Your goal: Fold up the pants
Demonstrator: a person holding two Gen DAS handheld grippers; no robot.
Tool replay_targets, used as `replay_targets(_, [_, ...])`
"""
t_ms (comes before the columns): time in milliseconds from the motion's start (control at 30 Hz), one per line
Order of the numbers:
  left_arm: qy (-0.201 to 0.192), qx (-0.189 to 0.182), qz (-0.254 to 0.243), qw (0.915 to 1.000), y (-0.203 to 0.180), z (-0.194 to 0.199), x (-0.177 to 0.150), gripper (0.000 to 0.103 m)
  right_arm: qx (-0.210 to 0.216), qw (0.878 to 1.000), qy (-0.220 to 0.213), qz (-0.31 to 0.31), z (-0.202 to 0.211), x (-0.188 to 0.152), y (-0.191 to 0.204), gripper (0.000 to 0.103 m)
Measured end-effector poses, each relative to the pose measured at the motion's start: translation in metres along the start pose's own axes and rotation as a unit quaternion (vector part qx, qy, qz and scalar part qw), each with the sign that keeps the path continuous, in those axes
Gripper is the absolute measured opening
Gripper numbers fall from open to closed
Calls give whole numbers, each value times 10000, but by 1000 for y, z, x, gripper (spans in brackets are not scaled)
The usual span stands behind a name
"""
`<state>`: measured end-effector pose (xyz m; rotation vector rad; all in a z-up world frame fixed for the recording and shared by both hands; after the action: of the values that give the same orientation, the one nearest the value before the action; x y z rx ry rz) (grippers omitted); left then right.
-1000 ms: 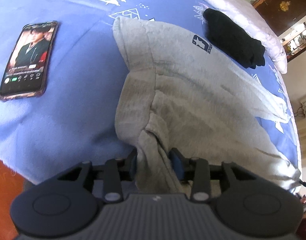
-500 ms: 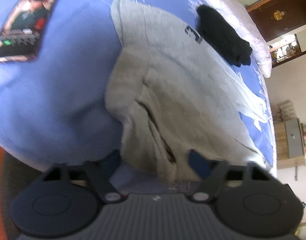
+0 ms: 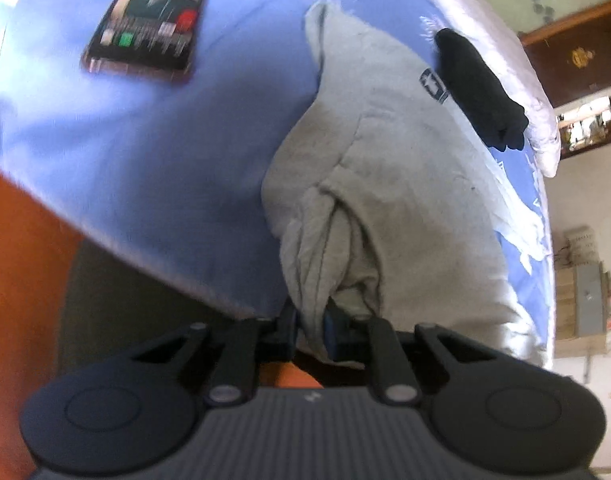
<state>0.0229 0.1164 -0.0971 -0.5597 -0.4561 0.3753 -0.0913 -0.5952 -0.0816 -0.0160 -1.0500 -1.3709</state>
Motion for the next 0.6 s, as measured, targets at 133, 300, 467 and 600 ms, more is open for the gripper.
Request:
replay_targets(133, [-103, 62, -77, 9999, -9, -7, 3, 44, -195, 9990, -296, -277, 4, 16, -20, 62])
replay_targets(300, [-194, -58, -220, 9996, -24, -12, 12, 47, 17, 9983, -268, -513, 1, 28, -29, 62])
replay_targets(467, [-110, 37, -88, 9999, -19, -19, 9, 31, 81, 9990, -104, -422, -18, 30, -27, 61])
replay_targets(600, [-59, 42, 34, 10000, -16, -17, 11, 12, 217, 9983, 186, -514, -38, 24, -26, 48])
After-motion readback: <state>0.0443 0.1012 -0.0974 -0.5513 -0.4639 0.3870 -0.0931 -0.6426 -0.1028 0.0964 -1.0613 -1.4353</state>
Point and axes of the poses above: each gripper's, at about its wrist camera, not at the fingertips, and z roughly against the way its jaws point, y to its left, x to its top, the point moved 6 cm from there along -z, roughly the way its jaws point, and after that the axes turned 9 degrees about -y, right-handed, at the moved point
